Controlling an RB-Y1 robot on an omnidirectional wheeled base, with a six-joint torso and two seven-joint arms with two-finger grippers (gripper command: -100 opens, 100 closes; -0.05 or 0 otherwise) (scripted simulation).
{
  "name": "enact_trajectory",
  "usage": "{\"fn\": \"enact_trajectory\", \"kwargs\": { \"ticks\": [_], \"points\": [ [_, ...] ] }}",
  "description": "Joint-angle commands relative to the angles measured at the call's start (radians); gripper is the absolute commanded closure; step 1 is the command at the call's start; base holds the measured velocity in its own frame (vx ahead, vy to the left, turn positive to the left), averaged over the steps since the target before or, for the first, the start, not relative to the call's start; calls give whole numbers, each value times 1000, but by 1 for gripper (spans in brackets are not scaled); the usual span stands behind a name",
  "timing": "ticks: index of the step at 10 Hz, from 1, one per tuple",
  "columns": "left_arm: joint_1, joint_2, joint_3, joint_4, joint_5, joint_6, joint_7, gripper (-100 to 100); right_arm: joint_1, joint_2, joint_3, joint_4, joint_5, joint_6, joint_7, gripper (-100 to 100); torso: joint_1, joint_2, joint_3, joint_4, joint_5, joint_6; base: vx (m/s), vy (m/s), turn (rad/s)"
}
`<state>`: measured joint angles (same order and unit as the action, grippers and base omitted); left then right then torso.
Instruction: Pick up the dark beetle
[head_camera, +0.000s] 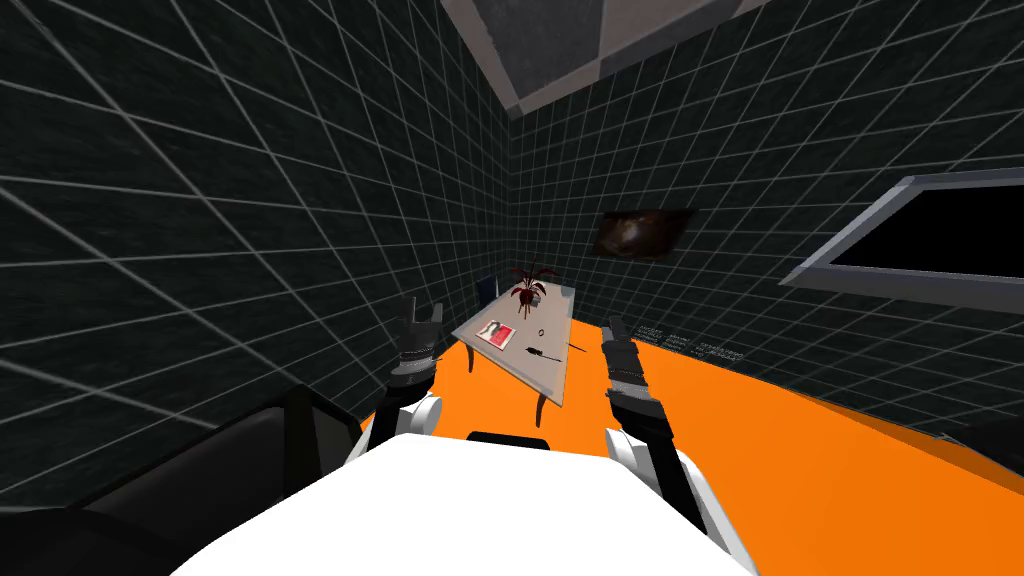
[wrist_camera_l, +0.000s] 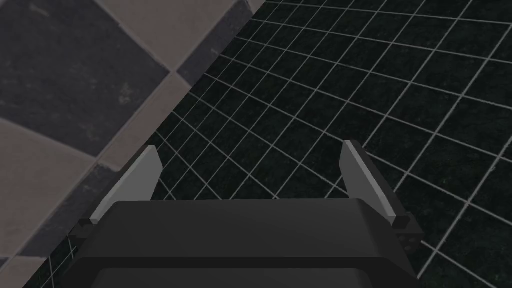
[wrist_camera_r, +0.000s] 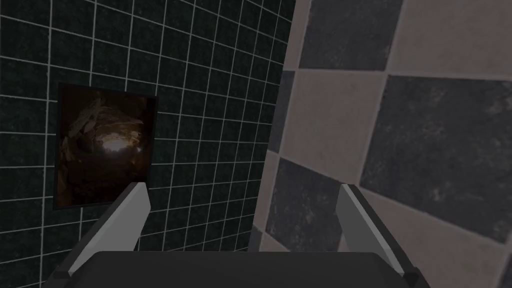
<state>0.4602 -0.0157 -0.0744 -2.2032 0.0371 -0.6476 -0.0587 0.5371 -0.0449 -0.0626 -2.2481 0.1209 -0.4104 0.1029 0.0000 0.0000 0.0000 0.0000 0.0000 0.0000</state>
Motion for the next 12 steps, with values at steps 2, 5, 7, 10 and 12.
{"fn": "enact_trajectory", "kwargs": {
  "ticks": [2,5,7,10,12],
  "points": [
    [0,0,0,0,0,0,0,0,18,-52,-1,39,5,-14,-1,-100,0,1,1,0,0,0,-35,13,168],
    [0,0,0,0,0,0,0,0,45,-120,0,106,12,-34,2,-100,1,4,2,1,0,0,-55,15,191],
    [0,0,0,0,0,0,0,0,65,-172,4,164,18,-50,7,-100,1,3,2,1,0,0,-50,24,244],
    [0,0,0,0,0,0,0,0,84,-226,12,229,24,-65,15,-100,0,2,1,1,0,0,-32,15,205],
    [0,0,0,0,0,0,0,0,93,-254,17,273,27,-72,21,-100,0,2,1,1,0,0,-25,12,188]
  ]
}}
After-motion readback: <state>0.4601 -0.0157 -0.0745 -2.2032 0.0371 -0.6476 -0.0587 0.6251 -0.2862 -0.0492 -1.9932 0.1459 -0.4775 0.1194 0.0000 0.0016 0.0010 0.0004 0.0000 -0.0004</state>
